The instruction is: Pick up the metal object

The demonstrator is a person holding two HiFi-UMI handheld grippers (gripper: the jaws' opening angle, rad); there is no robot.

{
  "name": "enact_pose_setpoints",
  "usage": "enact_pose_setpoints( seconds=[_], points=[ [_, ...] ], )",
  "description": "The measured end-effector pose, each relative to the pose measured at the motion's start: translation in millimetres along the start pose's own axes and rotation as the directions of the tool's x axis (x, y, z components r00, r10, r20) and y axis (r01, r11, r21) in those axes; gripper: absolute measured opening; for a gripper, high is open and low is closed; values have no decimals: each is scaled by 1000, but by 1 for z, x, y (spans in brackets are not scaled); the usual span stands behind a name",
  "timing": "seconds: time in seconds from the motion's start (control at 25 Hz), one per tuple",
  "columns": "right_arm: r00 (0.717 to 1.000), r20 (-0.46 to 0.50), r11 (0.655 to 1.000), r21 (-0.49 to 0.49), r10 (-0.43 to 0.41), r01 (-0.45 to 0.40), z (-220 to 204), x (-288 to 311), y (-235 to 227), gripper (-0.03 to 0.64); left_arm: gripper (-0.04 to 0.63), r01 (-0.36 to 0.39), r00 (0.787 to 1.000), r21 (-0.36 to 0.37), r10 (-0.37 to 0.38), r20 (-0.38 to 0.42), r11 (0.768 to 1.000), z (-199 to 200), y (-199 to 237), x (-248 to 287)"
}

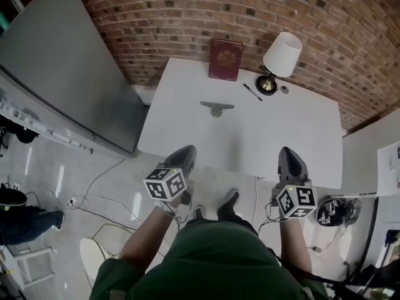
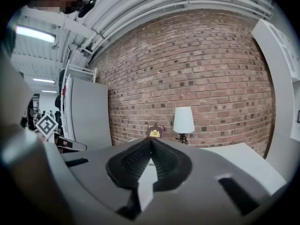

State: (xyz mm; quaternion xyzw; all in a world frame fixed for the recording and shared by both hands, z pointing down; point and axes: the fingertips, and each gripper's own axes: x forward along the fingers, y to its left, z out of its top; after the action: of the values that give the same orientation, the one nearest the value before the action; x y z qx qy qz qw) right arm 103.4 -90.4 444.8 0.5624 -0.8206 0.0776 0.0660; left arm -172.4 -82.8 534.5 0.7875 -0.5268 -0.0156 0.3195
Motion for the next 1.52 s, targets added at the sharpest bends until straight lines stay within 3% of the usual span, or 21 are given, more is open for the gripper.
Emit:
enact_pose_setpoints(
  seconds=[0.24, 0.44, 0.6, 0.68, 0.88, 1.12, 1.2, 1.36, 1.44, 1.52],
  points=[
    [998, 18, 998, 17, 65, -65, 9, 33, -30, 4, 14, -85, 996, -48, 85, 4, 995, 2, 7, 45],
    [996, 1, 995, 56, 87, -87, 1, 52, -69, 5, 14, -76, 997, -187, 78, 4, 979, -5, 5, 91],
    [996, -10, 993, 75, 89, -88, -6, 64, -98, 5, 16, -111, 993, -195, 115, 7, 975, -3, 3, 119],
    [995, -16, 993, 75, 95, -93, -9, 68, -107, 5, 134, -103, 994, -254, 105, -6, 962, -12, 1, 135],
    [996, -19, 993, 78, 89, -87, -9, 74, -117, 5, 164, -71, 997, -487, 83, 2, 870, -27, 16, 163],
    [999, -34, 999, 47, -17, 19, -6, 71, -135, 5, 152, -65, 998, -560, 53, -37, 826, -41, 43, 202],
    [997, -43, 997, 42, -61, 63, -6, 66, -139, 5, 135, -82, 997, -603, 56, -62, 793, -49, 57, 214],
    [987, -76, 989, 30, -141, 144, -10, 58, -142, 5, 104, -77, 997, -716, 52, -57, 694, -60, 85, 238],
    [979, -97, 983, 21, -177, 180, -12, 53, -140, 5, 104, -73, 997, -738, 38, -64, 671, -65, 95, 251],
    [970, -118, 976, 11, -214, 217, -16, 46, -137, 5, 104, -86, 996, -740, 29, -90, 667, -71, 102, 265]
  ],
)
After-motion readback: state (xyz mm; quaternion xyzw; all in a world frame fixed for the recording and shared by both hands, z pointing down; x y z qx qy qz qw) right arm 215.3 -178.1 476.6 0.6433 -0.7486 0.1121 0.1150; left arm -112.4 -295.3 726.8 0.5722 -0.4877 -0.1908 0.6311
